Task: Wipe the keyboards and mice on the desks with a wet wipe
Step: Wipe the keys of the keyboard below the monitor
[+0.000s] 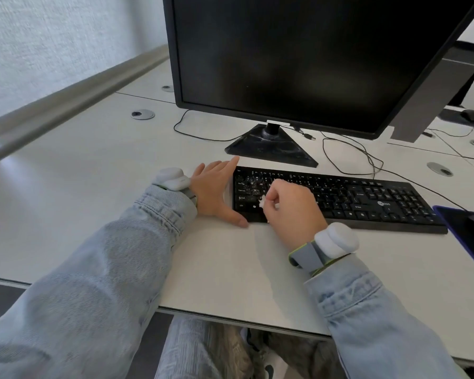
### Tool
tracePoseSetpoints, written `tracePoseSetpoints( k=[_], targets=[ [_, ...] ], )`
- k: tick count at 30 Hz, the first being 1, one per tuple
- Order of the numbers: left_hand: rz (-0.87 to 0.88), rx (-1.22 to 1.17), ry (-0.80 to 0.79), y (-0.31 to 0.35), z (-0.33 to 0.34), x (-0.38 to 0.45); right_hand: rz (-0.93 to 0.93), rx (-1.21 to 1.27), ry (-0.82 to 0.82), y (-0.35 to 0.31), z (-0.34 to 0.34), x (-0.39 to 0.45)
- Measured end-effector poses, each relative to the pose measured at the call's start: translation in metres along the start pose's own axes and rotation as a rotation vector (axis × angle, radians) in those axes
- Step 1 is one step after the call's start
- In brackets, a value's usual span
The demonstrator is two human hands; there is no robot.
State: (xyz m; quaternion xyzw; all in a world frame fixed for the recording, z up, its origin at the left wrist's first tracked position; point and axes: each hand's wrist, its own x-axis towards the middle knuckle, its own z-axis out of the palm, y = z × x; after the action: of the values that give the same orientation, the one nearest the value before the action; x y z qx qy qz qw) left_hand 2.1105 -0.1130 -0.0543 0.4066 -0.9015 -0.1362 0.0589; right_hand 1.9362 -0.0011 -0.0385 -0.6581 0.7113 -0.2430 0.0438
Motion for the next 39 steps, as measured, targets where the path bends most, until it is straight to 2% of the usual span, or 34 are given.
tracePoseSetpoints(
  k=[4,8,16,21,24,26,29,39],
  targets=[
    [-0.003,-0.008,0.001,0.001,0.001,0.001,-0.106,0.107,0.033,-0.016,0.005,0.012],
    [-0.005,-0.025,0.028,0.002,0.002,0.001,-0.173,0.056,-0.077,-0.033,0.020,0.024],
    [-0.009,-0.014,-0.011,0.003,0.001,0.002,-0.086,-0.051,-0.100,0.002,0.000,0.024],
    [-0.016,-0.019,-0.018,0.005,0.001,0.002,-0.004,-0.104,-0.001,0.010,-0.004,0.022],
    [-0.015,-0.036,-0.006,0.006,0.001,0.002,-0.056,-0.018,0.117,-0.001,-0.005,0.027],
    [-0.013,-0.063,0.005,0.008,0.002,0.001,-0.153,0.042,0.077,-0.018,0.001,0.033],
    [-0.004,-0.116,0.005,0.009,0.003,0.001,-0.229,-0.008,-0.060,-0.037,0.014,0.038],
    [-0.013,-0.068,-0.065,0.012,-0.004,0.001,0.021,-0.136,-0.095,0.020,-0.012,0.039]
  ],
)
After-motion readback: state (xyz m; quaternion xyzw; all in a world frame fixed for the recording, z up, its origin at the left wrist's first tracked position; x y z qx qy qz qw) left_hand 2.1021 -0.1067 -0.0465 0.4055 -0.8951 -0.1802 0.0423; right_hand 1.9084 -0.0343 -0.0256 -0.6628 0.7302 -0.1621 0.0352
